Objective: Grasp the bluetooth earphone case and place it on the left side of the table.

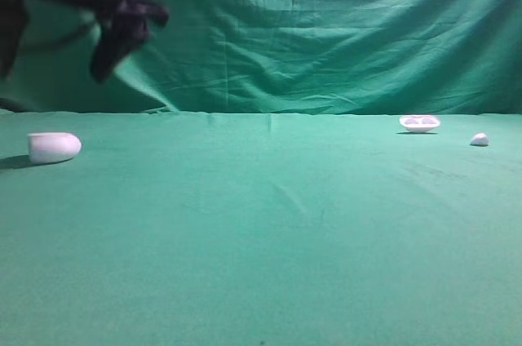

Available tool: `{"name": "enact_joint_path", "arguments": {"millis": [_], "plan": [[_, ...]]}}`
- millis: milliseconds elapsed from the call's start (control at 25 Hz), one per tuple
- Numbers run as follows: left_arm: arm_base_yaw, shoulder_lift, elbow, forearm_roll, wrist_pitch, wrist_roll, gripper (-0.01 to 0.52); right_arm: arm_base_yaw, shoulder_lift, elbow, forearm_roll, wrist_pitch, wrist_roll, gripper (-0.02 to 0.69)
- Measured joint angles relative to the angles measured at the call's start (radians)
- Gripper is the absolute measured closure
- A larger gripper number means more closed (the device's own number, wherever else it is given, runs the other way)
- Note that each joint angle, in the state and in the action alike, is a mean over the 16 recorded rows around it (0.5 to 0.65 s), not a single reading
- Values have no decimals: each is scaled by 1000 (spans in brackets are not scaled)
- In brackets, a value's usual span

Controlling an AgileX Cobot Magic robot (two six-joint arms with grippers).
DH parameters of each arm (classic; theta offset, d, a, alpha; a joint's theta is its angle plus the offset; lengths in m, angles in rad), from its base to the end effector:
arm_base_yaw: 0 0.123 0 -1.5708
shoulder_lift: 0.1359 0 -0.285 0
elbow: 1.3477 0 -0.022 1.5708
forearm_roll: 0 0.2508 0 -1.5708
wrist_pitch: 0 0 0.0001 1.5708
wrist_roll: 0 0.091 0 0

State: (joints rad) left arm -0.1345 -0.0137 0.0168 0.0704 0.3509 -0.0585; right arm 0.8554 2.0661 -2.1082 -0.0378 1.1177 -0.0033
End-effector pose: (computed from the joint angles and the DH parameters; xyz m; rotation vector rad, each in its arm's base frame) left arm 0.0528 -0.0049 0.1767 0.1135 1.8337 -0.0668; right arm 0.3067 0.3482 0.3312 -1.0824 2.3444 0.2740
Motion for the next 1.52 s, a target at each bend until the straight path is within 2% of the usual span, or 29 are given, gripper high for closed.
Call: {"name": "enact_joint_path", "arguments": {"millis": [160, 480, 720, 1040, 1520], "plan": [[0, 0, 0, 0, 0, 0, 514, -26, -138, 47, -19, 88, 29, 651], [0, 0, 0, 0, 0, 0, 514, -80, -449, 292, -26, 108, 74, 665], [0, 0, 0, 0, 0, 0, 514, -95, -718, 592, -20, 3, 104, 665], [0, 0, 0, 0, 0, 0, 514, -96, -1075, 987, 7, -224, 129, 665], [0, 0, 0, 0, 0, 0, 514, -98, -1462, 1339, -4, -351, 138, 665]]}}
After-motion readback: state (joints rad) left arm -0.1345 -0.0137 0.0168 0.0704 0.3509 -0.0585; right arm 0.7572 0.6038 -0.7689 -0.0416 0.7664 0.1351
